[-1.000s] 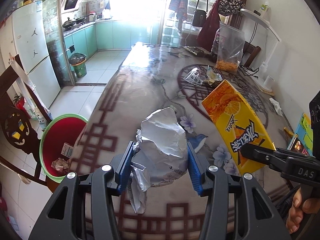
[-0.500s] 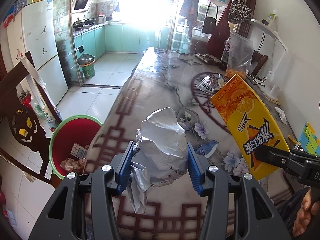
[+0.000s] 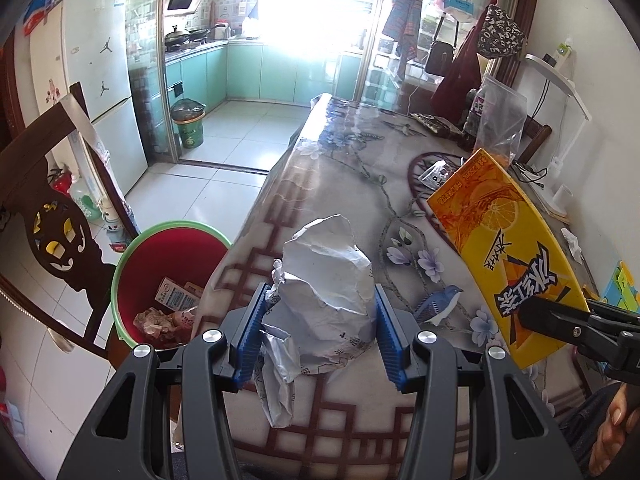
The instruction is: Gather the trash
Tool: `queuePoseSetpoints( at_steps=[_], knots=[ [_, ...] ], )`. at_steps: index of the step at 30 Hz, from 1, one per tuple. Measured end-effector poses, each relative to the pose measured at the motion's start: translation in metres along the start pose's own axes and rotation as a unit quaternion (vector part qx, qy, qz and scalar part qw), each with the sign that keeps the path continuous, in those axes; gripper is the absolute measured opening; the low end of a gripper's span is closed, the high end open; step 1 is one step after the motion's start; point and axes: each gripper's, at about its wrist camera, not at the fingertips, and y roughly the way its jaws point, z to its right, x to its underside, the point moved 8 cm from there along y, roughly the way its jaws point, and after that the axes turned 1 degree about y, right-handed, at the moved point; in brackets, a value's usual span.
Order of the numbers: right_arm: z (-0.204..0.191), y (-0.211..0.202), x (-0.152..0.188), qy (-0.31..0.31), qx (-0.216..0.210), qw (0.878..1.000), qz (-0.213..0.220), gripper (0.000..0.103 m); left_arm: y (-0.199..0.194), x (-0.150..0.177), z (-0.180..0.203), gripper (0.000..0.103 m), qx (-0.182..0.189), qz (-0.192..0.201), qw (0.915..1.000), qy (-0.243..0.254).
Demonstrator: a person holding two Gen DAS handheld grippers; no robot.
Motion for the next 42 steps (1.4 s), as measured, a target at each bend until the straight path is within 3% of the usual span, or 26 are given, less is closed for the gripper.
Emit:
queuePoseSetpoints(
  at_steps=[8, 22, 42],
  knots=[
    [-0.015, 0.017, 0.0, -0.012, -0.005, 1.0, -0.016, 0.037, 0.004, 0.002, -0.021, 0.048, -0.008, -0.005, 0.9999, -0.014],
    [-0.047, 0.054, -0.005, -0.038, -0.028, 0.998, -0.043, 0.037, 0.009, -0.017, -0.115, 0.048, -0.086, -0.001, 0.9951, -0.049],
    [-0.113, 0.155, -0.036, -0.118, -0.034, 0.986, -0.11, 0.037, 0.082, 0.008, -0.202, 0.048, -0.106, -0.081, 0.986, -0.1]
  ],
)
